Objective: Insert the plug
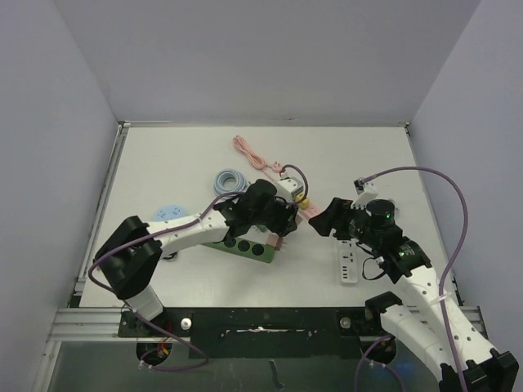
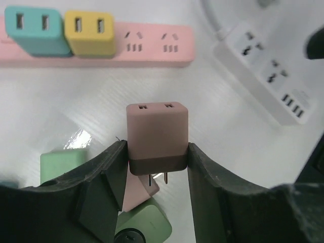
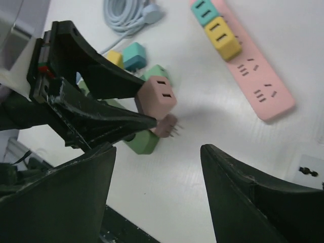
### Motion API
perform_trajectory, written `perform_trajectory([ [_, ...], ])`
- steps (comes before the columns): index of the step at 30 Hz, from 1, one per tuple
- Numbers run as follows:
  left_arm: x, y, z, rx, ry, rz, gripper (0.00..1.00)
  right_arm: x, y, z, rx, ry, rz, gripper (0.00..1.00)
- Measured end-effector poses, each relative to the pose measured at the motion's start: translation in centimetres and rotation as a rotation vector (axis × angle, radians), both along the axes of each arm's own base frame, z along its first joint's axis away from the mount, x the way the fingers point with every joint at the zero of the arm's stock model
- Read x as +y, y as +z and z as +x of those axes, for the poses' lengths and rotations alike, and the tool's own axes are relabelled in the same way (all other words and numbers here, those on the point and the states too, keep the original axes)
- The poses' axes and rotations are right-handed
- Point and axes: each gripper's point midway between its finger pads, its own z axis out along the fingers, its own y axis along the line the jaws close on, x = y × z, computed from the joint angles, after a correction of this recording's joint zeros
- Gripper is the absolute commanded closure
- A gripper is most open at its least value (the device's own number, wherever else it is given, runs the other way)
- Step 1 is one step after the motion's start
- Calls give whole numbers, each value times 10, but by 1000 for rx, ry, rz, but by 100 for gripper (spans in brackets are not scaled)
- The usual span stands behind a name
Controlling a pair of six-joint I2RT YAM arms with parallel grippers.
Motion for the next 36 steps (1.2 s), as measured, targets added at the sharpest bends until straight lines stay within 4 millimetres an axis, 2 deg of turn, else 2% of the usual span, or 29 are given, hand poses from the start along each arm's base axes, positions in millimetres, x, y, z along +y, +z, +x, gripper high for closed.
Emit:
perform_trajectory([
  [3,-7,28,-15,-92,-138,-109,69,15,26,-4,-27,100,40,31],
  [5,-10,40,-23,-146,-213,-161,69,22,38,-8,-31,148,60,31],
  [9,-14,55,-40,-253,-367,-242,69,30,47,-18,-15,211,90,32],
  [15,-22,73,-55,-390,-527,-312,69,30,43,-26,51,221,81,36],
  [24,-22,87,-65,-512,-625,-355,70,33,26,-25,155,204,88,48],
  [30,-21,84,-65,-534,-645,-342,70,43,23,-21,199,232,127,59],
  [36,-19,79,-65,-533,-643,-329,70,54,17,-21,246,283,161,62],
])
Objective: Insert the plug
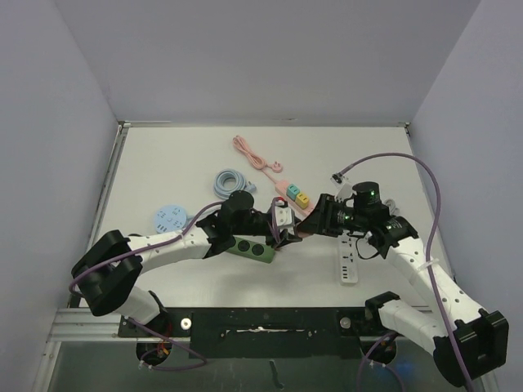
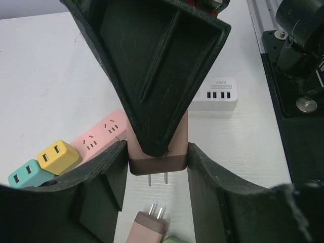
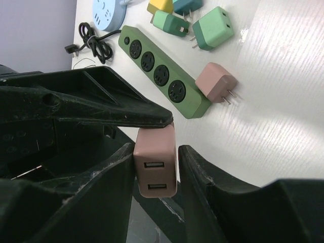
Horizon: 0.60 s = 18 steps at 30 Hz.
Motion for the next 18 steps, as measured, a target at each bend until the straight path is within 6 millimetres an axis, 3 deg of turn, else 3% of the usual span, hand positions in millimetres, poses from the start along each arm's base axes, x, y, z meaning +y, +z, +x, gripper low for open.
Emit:
perform_trajectory([
  [2,1,-1,1,0,6,1,70,3,-2,-1,17,17,8,62],
  [5,2,-3,2,1,19,5,69,6,-5,-2,34,40,17,74],
  [9,3,-4,3,23,39,5,42,6,-7,-1,22,60,13,99],
  [14,9,7,15,61,154,-15,32,3,-14,3,-2,84,-37,100],
  [18,26,33,34,108,348,-79,30,-10,-17,28,-86,65,-165,100],
])
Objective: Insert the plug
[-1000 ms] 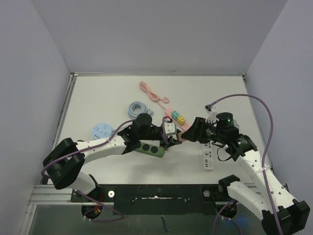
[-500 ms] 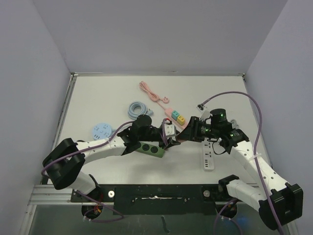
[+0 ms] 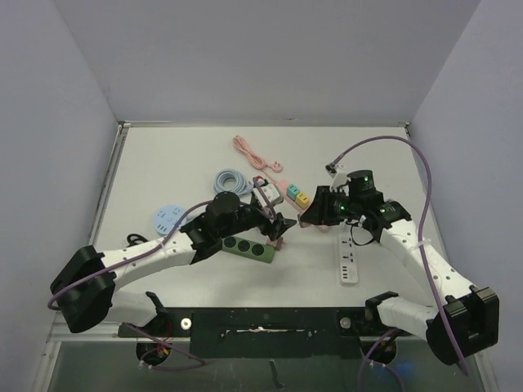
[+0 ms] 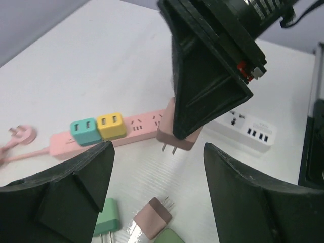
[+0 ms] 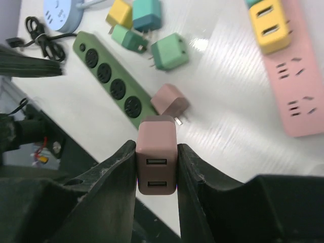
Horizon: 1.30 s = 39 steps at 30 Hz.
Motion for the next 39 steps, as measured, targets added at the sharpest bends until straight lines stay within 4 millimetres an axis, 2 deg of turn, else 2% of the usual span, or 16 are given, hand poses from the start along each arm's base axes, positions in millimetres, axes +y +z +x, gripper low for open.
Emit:
perform_trajectory([
  [5,41,27,18,86,267,-88,29,-10,-1,34,-114,27,-116,100],
  [11,108,48,29,197,564,-167,29,-25,-23,68,-178,104,-278,100],
  [16,155,48,31,255,723,-177,29,-40,-38,80,-205,140,-381,100],
  [19,173,51,27,250,768,-179,29,-45,-43,83,-226,167,-424,99],
  [25,191,57,17,222,787,-207,28,-48,-53,86,-246,232,-470,99],
  [39,192,54,14,222,785,-200,28,-45,-91,92,-221,366,-500,100],
])
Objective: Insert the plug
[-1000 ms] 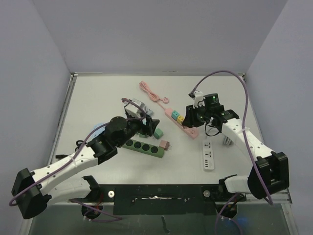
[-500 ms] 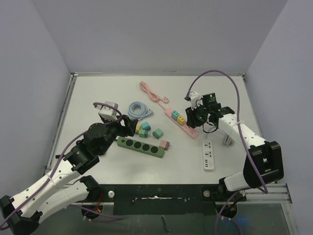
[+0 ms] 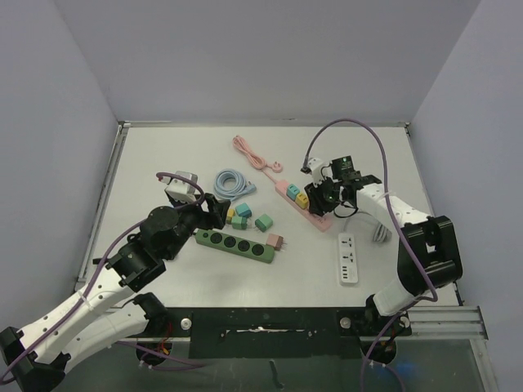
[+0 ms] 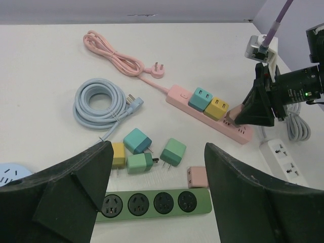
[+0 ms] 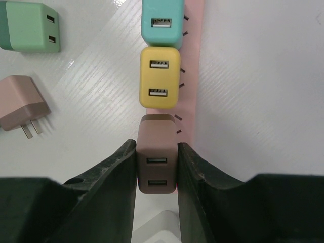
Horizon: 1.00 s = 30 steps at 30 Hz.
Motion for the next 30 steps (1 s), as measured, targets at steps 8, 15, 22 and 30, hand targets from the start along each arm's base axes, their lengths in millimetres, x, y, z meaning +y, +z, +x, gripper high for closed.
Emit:
perform_trajectory([
  [8,0,0,0,0,0,0,28,2,-4,7,-2,39,-2,100],
  [15,0,0,0,-1,0,0,28,1,-5,8,15,63,-9,100],
  [22,0,0,0,-1,0,1,28,3,-6,11,36,64,-23,100],
  [30,-1,-8,4,14,6,32,28,4,-17,16,55,45,-53,100],
])
